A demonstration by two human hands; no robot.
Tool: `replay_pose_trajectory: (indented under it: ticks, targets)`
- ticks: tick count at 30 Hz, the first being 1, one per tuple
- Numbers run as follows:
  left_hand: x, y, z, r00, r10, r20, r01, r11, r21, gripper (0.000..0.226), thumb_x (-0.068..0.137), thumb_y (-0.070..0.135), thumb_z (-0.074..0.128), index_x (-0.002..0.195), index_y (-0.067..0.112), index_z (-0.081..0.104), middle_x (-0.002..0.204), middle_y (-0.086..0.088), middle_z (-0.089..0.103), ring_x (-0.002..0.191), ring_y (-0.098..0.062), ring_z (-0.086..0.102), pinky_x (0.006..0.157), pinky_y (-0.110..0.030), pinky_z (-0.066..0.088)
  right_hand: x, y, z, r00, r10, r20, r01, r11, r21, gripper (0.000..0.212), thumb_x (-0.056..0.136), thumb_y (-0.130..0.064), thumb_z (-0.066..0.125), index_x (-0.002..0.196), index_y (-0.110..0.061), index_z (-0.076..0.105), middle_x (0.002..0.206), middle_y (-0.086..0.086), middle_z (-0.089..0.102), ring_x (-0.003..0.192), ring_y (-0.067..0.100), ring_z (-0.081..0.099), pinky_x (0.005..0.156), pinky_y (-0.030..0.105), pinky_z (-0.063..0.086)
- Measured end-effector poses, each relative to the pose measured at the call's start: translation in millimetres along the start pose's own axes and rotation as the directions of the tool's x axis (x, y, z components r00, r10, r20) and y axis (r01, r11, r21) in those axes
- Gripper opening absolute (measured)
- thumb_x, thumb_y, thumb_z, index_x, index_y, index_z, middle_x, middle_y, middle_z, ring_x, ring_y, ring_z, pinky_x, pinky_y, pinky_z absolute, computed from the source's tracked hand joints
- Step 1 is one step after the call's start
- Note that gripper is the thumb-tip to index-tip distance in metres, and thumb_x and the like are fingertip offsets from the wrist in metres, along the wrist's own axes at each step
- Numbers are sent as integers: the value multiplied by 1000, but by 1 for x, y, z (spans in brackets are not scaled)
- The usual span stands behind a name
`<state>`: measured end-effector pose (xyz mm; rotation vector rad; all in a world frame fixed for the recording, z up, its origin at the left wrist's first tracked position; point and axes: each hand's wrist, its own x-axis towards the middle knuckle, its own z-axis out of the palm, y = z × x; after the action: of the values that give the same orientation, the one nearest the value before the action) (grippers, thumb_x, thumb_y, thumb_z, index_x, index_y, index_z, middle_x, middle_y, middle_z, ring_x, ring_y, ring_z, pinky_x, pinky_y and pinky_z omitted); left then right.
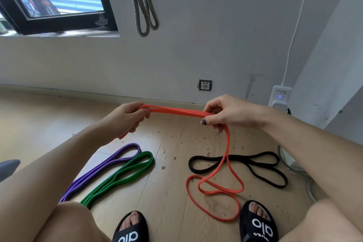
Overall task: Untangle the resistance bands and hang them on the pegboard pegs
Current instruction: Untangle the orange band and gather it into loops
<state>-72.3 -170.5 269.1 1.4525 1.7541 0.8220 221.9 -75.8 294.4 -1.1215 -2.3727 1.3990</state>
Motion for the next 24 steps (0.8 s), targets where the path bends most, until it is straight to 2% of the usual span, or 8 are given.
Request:
replay_pose_trajectory:
  ticks: [5, 12, 17, 20, 22, 24]
  targets:
    - [3, -3, 0, 999, -22, -33, 23, 999, 38, 27, 107, 23, 47, 95, 6, 65, 75, -7, 47, 62, -16, 43, 60, -32, 41, 3, -1, 4, 1000, -4, -5, 4, 999, 49, 13, 94, -19, 73, 97, -7, 70, 70, 4, 65, 61, 19, 60, 58, 26, 52]
    - [7, -1, 6, 996, -26, -85, 35, 994, 106, 28, 107, 24, 46, 97, 6, 64, 77, -6, 52, 69, -20, 51, 67, -35, 50, 5, -4, 12, 1000, -4, -27, 7, 994, 112, 11, 99, -10, 65, 102, 0, 63, 79, 14, 70, 64, 25, 70, 60, 29, 58]
    - [9, -2, 8, 994, -28, -102, 38, 995, 93, 28, 108, 24, 45, 96, 7, 63, 76, -7, 53, 68, -21, 52, 67, -34, 52, 10, -6, 17, 993, -47, -107, 51, 998, 35, 4, 99, -10, 61, 98, -6, 60, 77, 10, 68, 57, 21, 63, 58, 30, 56]
    - [9, -4, 9, 998, -57, -29, 59, 995, 82, 27, 107, 21, 46, 99, 4, 65, 77, -9, 59, 68, -22, 59, 74, -40, 54, 9, -7, 16, 991, -48, -125, 47, 999, -12, 8, 98, -20, 64, 95, -13, 63, 73, 3, 64, 58, 16, 54, 56, 29, 49]
    - [8, -6, 11, 993, -95, 71, 90, 993, 70, 28, 107, 20, 47, 101, 3, 68, 85, -11, 69, 79, -26, 69, 85, -41, 56, 7, -8, 14, 991, -45, -122, 43, 999, -21, 21, 96, -34, 68, 94, -13, 66, 72, 1, 60, 59, 15, 49, 54, 30, 45]
    - [6, -6, 12, 975, -141, 172, 128, 988, 84, 28, 107, 20, 47, 101, 6, 71, 95, -9, 76, 94, -24, 74, 90, -36, 55, 7, -10, 13, 991, -46, -128, 46, 999, 3, 36, 95, -45, 68, 93, -9, 69, 71, 2, 54, 58, 15, 45, 50, 29, 40]
